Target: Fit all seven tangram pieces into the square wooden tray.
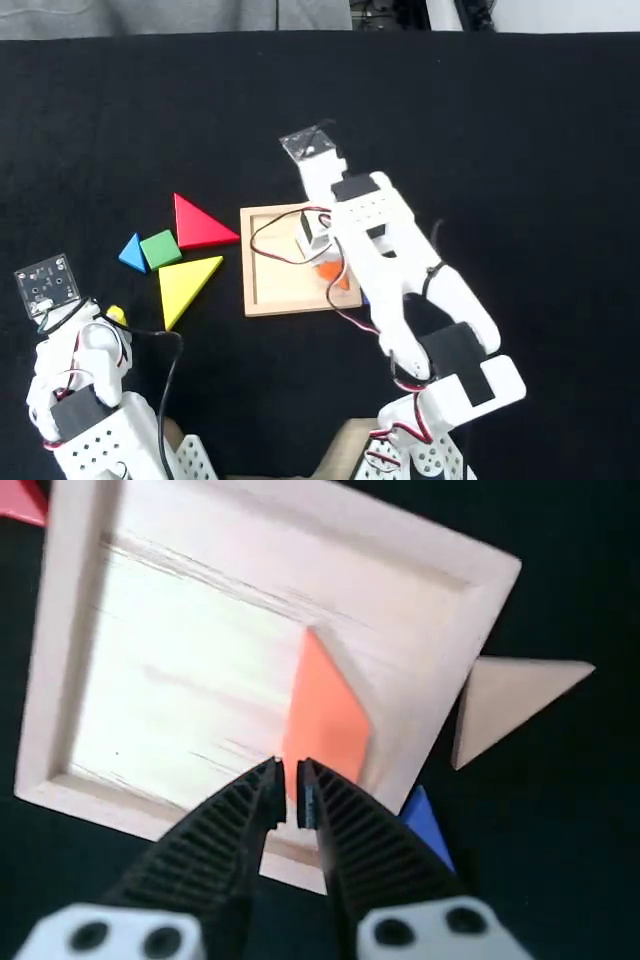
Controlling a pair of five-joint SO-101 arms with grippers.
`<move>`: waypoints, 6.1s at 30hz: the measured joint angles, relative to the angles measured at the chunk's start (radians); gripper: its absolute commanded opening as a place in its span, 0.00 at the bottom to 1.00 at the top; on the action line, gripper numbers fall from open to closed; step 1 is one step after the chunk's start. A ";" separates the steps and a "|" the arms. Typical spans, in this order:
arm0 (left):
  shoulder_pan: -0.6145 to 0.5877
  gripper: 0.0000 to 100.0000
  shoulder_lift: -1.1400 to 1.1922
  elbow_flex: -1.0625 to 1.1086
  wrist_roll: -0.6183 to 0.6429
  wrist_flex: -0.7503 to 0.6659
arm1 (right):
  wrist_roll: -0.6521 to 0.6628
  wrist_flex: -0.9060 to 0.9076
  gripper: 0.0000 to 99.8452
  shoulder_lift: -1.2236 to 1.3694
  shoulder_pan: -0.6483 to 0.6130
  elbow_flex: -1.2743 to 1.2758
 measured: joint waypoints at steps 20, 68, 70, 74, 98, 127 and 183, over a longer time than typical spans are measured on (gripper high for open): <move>0.000 0.19 0.000 0.000 0.000 0.000 | 0.002 0.118 0.04 0.258 0.000 -0.278; 0.000 0.20 0.000 0.000 0.000 0.000 | 0.164 0.186 0.01 -0.153 0.232 -0.054; 0.000 0.20 0.000 0.000 0.000 0.000 | 0.206 0.172 0.01 -0.233 0.285 0.008; 0.000 0.19 0.000 0.002 0.000 0.000 | 0.296 0.124 0.01 -0.342 0.347 0.172; 0.000 0.19 0.000 0.003 0.000 0.000 | 0.330 -0.107 0.01 -0.106 0.235 0.302; 0.000 0.19 0.000 0.003 0.000 0.000 | 0.738 0.129 0.19 -0.299 0.388 0.219; 0.000 0.19 0.000 0.003 0.000 0.000 | 1.059 0.006 0.03 -0.028 0.519 0.094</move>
